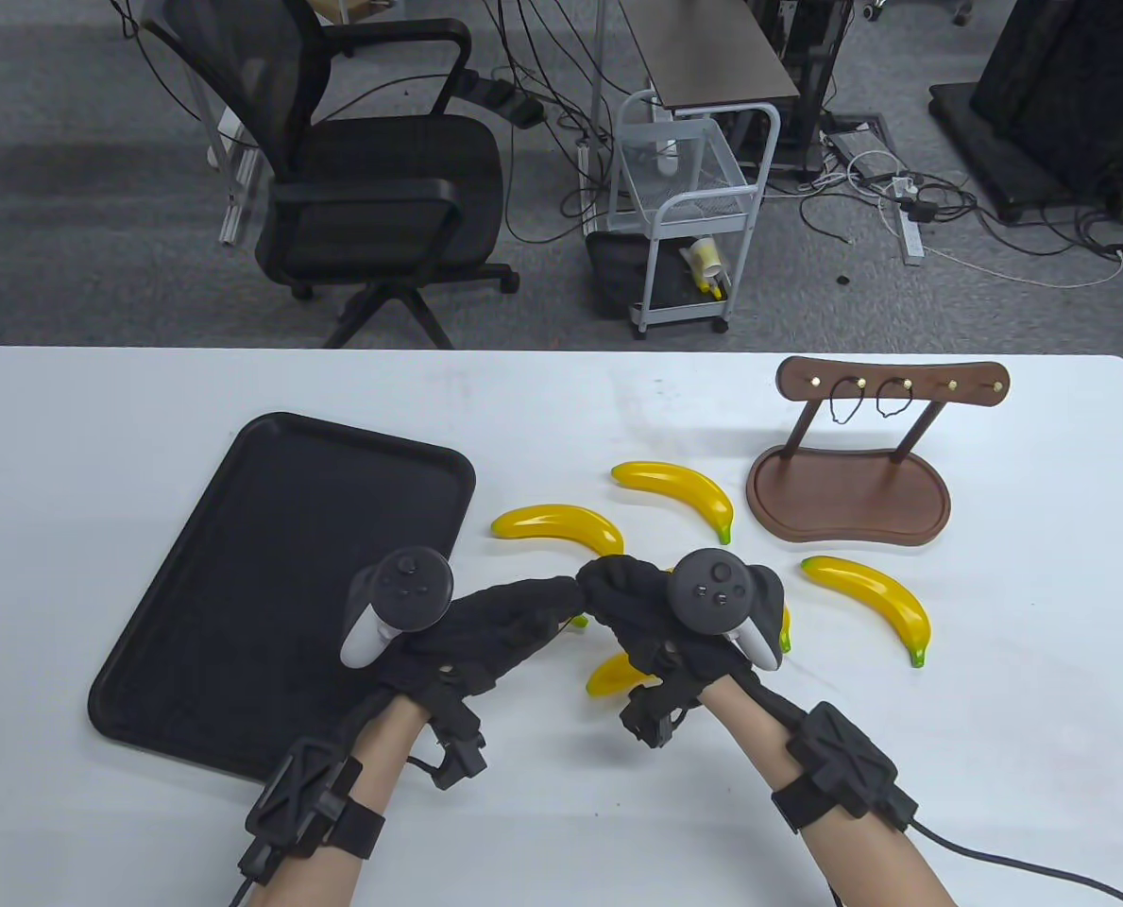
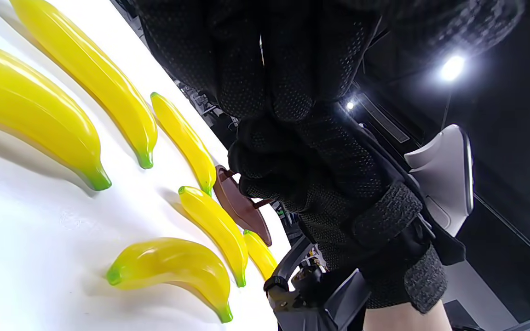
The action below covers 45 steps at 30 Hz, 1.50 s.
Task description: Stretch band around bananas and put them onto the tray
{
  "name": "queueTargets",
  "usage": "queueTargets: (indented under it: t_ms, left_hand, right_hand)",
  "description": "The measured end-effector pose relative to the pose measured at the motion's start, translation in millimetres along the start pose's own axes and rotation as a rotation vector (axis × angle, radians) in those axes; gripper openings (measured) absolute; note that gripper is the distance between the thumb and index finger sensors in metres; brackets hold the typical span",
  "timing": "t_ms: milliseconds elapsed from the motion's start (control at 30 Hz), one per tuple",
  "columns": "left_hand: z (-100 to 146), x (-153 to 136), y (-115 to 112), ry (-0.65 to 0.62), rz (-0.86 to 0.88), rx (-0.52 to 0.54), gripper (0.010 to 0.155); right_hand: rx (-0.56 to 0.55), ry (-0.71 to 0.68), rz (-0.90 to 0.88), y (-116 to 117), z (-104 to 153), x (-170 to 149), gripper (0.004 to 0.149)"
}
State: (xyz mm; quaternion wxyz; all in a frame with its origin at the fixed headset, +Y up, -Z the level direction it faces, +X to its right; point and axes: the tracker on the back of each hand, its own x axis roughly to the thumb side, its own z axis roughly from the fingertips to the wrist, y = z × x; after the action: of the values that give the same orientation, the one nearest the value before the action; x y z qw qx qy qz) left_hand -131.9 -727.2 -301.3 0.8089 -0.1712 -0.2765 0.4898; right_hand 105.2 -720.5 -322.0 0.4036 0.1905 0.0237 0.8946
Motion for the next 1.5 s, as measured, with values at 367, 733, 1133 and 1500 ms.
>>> queueTargets:
  t_ms: [367,733,1133,1500]
  left_hand:
    - [0,-1,0,-0.006,0.045,0.008,0.063]
    - [-1,-2,0,-0.01,0.071,-0.011,0.065]
    - [1,0,3,-0.021,0.073,-0.015,0.064]
    - [5,5,11,-0.003,-0.034,0.029,0.067]
  right_hand:
    - [0.072,-0.009,-0.015,9,-2,-7,0.038]
    - [0.115,-0.011,-0.1,12,-3,-13,0.038]
    - [0.22,0.005,-0.32,18,-7,-26,0.039]
    - [0.198,-0.021,-0.233,10,-5,-22,0.042]
